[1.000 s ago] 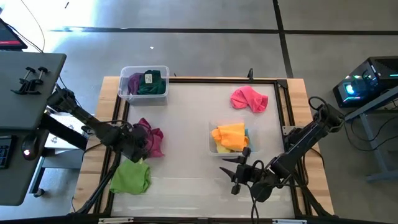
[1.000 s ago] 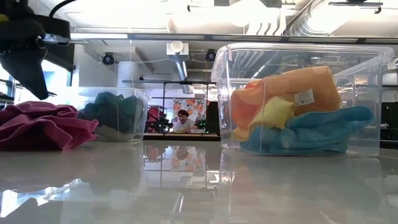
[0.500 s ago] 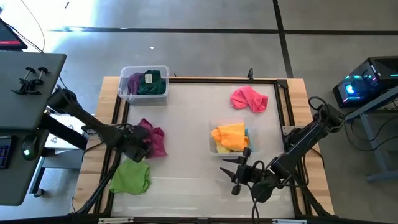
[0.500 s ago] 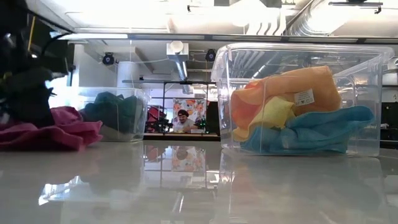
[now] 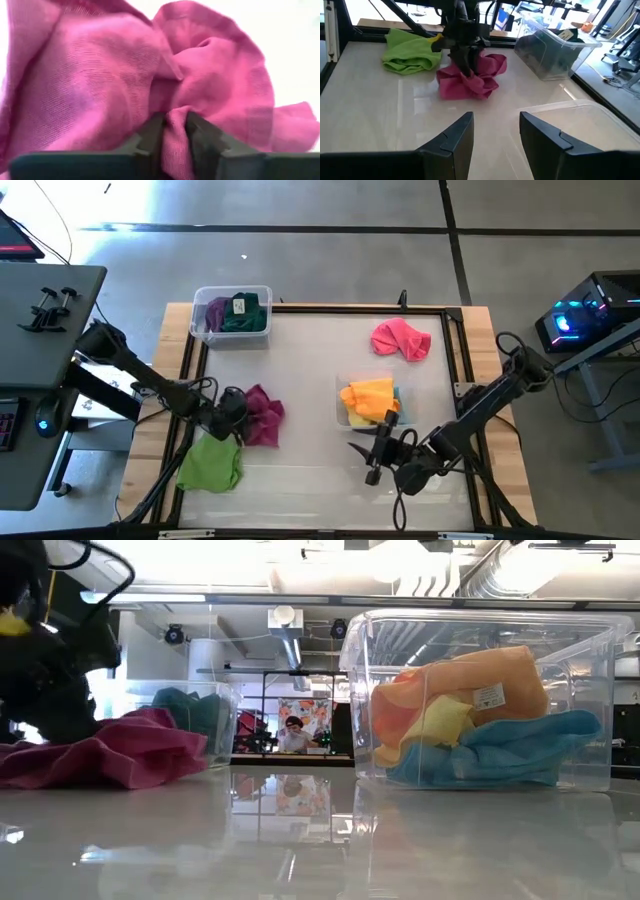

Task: Sort towels by color in basket
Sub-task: Put the dark pink towel into the top transparent bin

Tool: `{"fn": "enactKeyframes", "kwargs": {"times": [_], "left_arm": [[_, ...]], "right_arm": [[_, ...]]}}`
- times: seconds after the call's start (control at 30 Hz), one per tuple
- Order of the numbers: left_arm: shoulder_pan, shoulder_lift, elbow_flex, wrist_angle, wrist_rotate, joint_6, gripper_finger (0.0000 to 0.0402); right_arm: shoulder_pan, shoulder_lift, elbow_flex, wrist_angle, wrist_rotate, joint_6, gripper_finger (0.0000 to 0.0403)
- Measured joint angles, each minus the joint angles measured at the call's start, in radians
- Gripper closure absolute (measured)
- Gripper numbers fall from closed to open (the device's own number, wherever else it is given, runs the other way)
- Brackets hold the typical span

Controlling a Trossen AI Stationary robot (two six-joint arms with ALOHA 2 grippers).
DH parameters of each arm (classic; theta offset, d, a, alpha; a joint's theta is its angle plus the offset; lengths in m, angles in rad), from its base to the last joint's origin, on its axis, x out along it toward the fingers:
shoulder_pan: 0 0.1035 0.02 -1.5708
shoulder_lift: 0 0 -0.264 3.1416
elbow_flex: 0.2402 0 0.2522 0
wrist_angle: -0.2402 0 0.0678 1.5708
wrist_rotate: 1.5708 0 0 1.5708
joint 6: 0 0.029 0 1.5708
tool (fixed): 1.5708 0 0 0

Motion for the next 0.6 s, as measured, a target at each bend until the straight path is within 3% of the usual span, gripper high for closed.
{"fn": "enactKeyframes", "kwargs": {"times": [0.17, 0.33, 0.43, 0.6], "left_arm": [[0.000, 0.065, 0.000, 0.203, -0.012, 0.215, 0.0394], [-0.002, 0.164, 0.001, 0.443, -0.051, 0.423, 0.0391], [-0.011, 0.220, 0.017, 0.563, -0.062, 0.544, 0.0398], [-0.032, 0.271, 0.148, 0.534, -0.070, 0.724, 0.0399]], "right_arm": [[-0.029, 0.004, 0.000, 0.003, -0.037, 0.032, 0.0250], [-0.064, 0.049, 0.000, 0.101, -0.047, -0.011, 0.0250], [-0.089, 0.089, 0.000, 0.180, -0.142, -0.066, 0.0250], [-0.117, 0.161, 0.000, 0.348, -0.310, -0.202, 0.0250]]}}
